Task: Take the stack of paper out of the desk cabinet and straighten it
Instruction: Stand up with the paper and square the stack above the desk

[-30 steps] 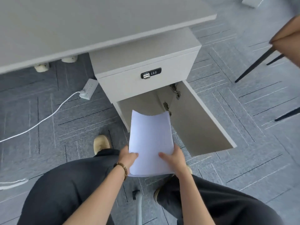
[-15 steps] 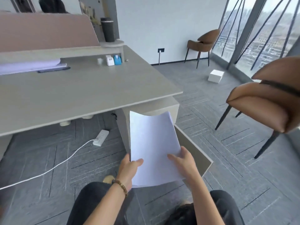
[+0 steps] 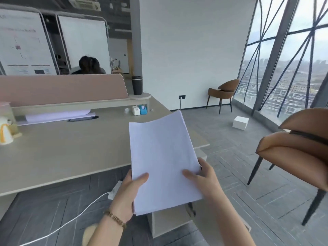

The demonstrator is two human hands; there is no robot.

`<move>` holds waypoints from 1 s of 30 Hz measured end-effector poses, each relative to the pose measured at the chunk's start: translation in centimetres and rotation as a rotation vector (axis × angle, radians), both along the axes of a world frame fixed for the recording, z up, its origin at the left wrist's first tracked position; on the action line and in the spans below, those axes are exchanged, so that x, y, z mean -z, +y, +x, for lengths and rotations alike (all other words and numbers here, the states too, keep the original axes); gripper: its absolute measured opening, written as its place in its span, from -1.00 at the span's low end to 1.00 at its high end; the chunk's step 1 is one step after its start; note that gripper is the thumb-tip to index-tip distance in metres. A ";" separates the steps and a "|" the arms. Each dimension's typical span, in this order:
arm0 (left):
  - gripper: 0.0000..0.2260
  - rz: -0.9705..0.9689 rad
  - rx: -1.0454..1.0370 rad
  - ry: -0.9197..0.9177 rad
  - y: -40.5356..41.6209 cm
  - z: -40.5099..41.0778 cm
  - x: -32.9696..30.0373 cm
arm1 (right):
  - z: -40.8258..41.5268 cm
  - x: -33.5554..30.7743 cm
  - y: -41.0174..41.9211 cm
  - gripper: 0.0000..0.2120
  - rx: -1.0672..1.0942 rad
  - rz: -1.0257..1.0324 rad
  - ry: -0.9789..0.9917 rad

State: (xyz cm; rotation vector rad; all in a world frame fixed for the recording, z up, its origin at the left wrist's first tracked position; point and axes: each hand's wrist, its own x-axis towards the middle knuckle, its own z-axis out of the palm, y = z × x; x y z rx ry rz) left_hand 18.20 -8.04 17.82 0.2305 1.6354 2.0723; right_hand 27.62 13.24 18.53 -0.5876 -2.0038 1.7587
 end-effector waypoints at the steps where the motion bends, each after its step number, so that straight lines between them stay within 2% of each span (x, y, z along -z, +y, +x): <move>1: -0.76 0.005 -0.025 -0.001 0.1 -1.3 0.0 | -1.4 -0.2 0.1 -0.69 -0.011 -0.012 0.004; 7: -0.75 -0.010 -0.080 0.097 1.6 -11.6 1.0 | -11.8 0.6 1.6 -0.72 -0.056 -0.053 -0.006; 15: -0.68 0.017 -0.168 0.156 2.4 -23.6 3.6 | -25.7 3.1 2.9 -0.65 -0.100 -0.016 0.063; 18: -0.66 -0.001 -0.200 0.215 2.3 -25.9 2.8 | -28.2 2.5 2.8 -0.65 -0.123 -0.006 0.106; 22: -0.62 -0.032 -0.224 0.352 2.9 -27.7 1.1 | -29.9 1.0 3.2 -0.74 -0.134 0.007 0.158; 26: -0.64 -0.060 -0.247 0.444 4.1 -28.6 -0.6 | -30.9 -0.7 4.3 -0.66 -0.178 0.011 0.164; 30: -0.59 -0.108 -0.259 0.515 5.5 -30.0 -1.3 | -32.1 -1.1 5.9 -0.67 -0.233 0.066 0.182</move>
